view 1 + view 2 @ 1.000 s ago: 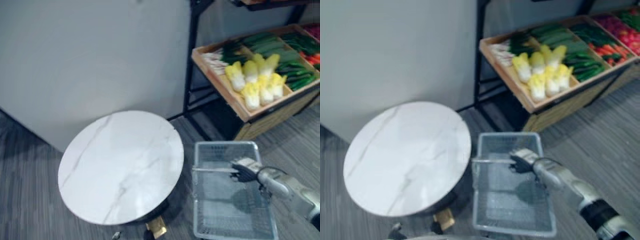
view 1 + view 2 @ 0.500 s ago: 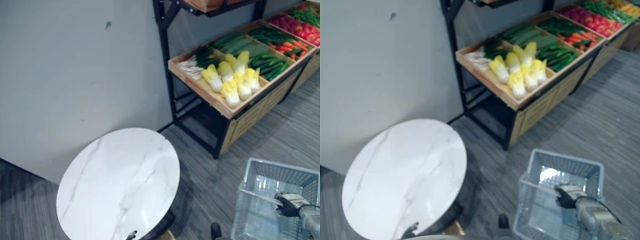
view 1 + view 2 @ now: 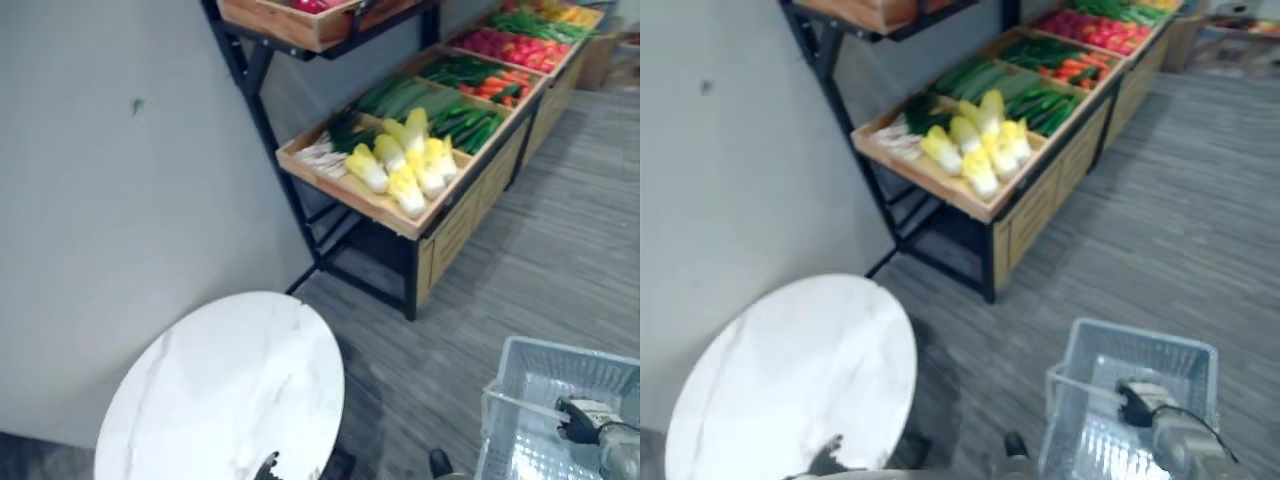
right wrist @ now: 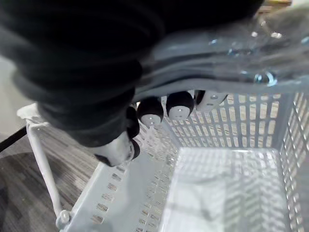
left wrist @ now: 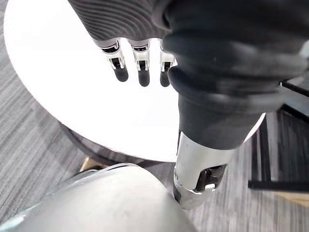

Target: Pick vegetable in the basket

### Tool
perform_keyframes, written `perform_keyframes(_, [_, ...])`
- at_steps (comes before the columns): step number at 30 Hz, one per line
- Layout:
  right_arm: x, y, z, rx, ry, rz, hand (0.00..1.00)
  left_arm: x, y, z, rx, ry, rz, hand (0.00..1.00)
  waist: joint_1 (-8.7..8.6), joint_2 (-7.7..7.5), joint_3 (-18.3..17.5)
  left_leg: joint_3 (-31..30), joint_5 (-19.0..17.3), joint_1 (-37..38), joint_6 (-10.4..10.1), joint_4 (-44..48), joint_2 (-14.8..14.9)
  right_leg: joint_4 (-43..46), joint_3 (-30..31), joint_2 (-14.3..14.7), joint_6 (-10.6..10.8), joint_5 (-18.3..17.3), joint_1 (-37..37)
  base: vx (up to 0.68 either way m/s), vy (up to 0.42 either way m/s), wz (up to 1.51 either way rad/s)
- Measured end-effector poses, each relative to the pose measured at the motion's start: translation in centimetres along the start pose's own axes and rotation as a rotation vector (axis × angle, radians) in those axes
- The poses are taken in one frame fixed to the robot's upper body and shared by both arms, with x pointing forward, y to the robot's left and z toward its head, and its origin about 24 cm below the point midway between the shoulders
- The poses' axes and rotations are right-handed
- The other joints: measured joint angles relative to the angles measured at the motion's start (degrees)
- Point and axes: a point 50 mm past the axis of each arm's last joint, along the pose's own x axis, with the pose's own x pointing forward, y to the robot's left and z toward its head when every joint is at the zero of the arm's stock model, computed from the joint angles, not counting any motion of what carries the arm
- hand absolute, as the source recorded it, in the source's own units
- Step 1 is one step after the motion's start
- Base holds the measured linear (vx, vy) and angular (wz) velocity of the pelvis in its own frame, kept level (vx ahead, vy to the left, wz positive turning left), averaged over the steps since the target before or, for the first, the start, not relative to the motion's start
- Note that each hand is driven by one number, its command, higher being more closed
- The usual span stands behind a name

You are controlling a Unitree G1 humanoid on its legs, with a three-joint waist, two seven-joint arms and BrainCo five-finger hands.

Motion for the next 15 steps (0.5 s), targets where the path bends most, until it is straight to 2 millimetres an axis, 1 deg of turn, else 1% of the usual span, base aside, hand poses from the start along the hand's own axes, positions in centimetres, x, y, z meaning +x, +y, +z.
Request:
perform_keyframes(1, [0.1,0.3,0.4,0.019,-0.005,-0.003,1.00,0.1,0.2,0.3,0.002,-0.007,0.004,0.00,-0.14,-0.66,0.5,0.2,-3.3,0.6,1.4,-1.0,0.1,-0.2,1.5,0.7,0.2,0.2,-0.3,-0.04,0.220,-0.84])
perform_keyframes(2, [0.0,0.4,0.6,0.033,-0.008,-0.011,1.00,0.3,0.8,0.4,0.012,-0.012,0.018,0.00,-0.28,-1.62,1.1,1.4,-3.6,0.8,1.9,-1.3,-0.4,-0.4,2.3,0.5,0.5,0.4,-0.6,-0.01,0.164,-0.63])
perform_keyframes(3, [0.0,0.2,0.6,0.036,-0.014,-0.024,1.00,0.3,1.2,0.5,0.015,-0.015,0.025,0.00,-0.45,-2.52,1.8,2.2,-3.7,0.6,2.3,-1.2,-1.2,-0.4,3.0,-0.2,1.2,0.9,-1.3,0.00,0.173,-0.59])
perform_keyframes(4, [-0.1,-0.1,0.5,0.043,-0.005,-0.040,1.00,0.4,1.3,0.7,0.011,-0.022,0.031,0.00,-0.53,-3.24,2.6,4.0,-3.8,0.2,2.5,-1.2,-1.9,-0.2,4.6,-0.7,1.3,1.0,-2.7,-0.01,0.143,-0.58])
perform_keyframes(5, [-0.1,-0.3,0.4,0.045,-0.004,-0.046,1.00,0.5,1.4,0.9,0.010,-0.026,0.035,0.00,-0.56,-3.52,2.7,5.1,-3.9,-0.1,2.8,-1.1,-2.1,0.0,5.5,-0.8,1.4,1.1,-3.5,0.01,0.175,-0.80])
perform_keyframes(6, [0.2,-0.8,0.8,0.047,-0.015,-0.066,1.00,0.6,1.9,1.2,0.011,-0.037,0.048,0.00,-0.64,-4.20,3.2,7.7,-3.7,-0.7,3.9,0.0,-2.3,0.6,6.1,-0.8,1.7,3.2,-5.6,0.03,0.099,-1.11])
perform_keyframes(7, [1.0,-1.7,1.7,0.047,-0.043,-0.094,1.00,0.7,2.3,1.4,0.008,-0.043,0.064,0.00,0.04,-3.34,3.4,11.3,-3.1,-2.2,4.3,1.4,-0.4,0.8,2.1,0.4,-0.1,6.6,-7.8,0.03,0.062,-1.26])
perform_keyframes(8, [1.5,-2.4,2.2,0.041,-0.061,-0.114,1.00,0.8,2.5,1.7,0.010,-0.050,0.071,0.00,0.51,-2.83,4.2,13.0,-2.9,-2.2,4.1,1.9,0.9,1.9,-3.1,0.9,-2.4,7.0,-8.6,0.04,0.005,-1.41])
perform_keyframes(9, [2.1,-3.6,2.7,0.036,-0.075,-0.149,1.00,0.9,2.7,2.3,0.016,-0.065,0.076,0.00,1.06,-3.15,6.3,15.7,-2.8,-0.7,3.8,1.4,1.5,9.1,-17.9,-0.5,-7.6,1.0,-10.4,0.05,-0.007,-1.03])
perform_keyframes(10, [2.2,-3.9,2.7,0.036,-0.075,-0.158,1.00,1.0,2.9,2.7,0.024,-0.076,0.081,0.00,1.07,-3.74,7.3,16.7,-2.8,0.1,3.7,1.8,1.4,11.3,-23.9,-1.9,-8.8,-1.2,-10.3,0.07,-0.008,-1.00])
perform_keyframes(11, [2.3,-4.0,2.6,0.035,-0.060,-0.161,1.00,1.2,3.2,3.0,0.025,-0.082,0.089,0.00,1.24,-4.41,8.0,17.3,-3.0,0.4,3.5,4.1,1.0,12.9,-27.9,-2.4,-8.0,-1.0,-9.9,0.05,-0.021,-0.77])
perform_keyframes(12, [2.4,-4.1,2.6,0.031,-0.056,-0.164,1.00,1.2,3.2,3.0,0.024,-0.080,0.087,0.00,1.38,-4.99,8.3,16.5,-3.5,0.2,4.0,5.6,1.5,12.7,-26.4,-1.7,-8.2,-0.2,-9.0,0.01,-0.035,-0.72])
perform_keyframes(13, [2.4,-4.3,2.6,0.027,-0.055,-0.170,1.00,1.2,3.1,3.0,0.024,-0.081,0.082,0.00,1.32,-4.97,8.2,15.5,-3.2,0.8,4.7,4.4,1.7,12.1,-25.0,-0.8,-7.5,0.2,-8.6,-0.02,-0.043,-0.90])
perform_keyframes(14, [2.7,-4.8,2.7,0.015,-0.056,-0.182,1.00,1.1,2.7,2.8,0.028,-0.077,0.068,0.00,1.59,-2.45,7.3,15.9,-3.5,2.9,3.4,0.5,3.9,9.3,-21.7,1.5,-6.3,0.6,-7.6,0.04,-0.009,-0.69])
perform_keyframes(15, [2.8,-5.1,2.9,0.001,-0.062,-0.195,1.00,1.2,2.5,3.3,0.027,-0.086,0.062,0.00,0.84,-2.56,7.5,16.5,-3.3,2.7,2.2,-0.5,4.4,19.2,-22.7,-0.9,-8.1,-6.2,-10.4,0.09,-0.020,-0.57])
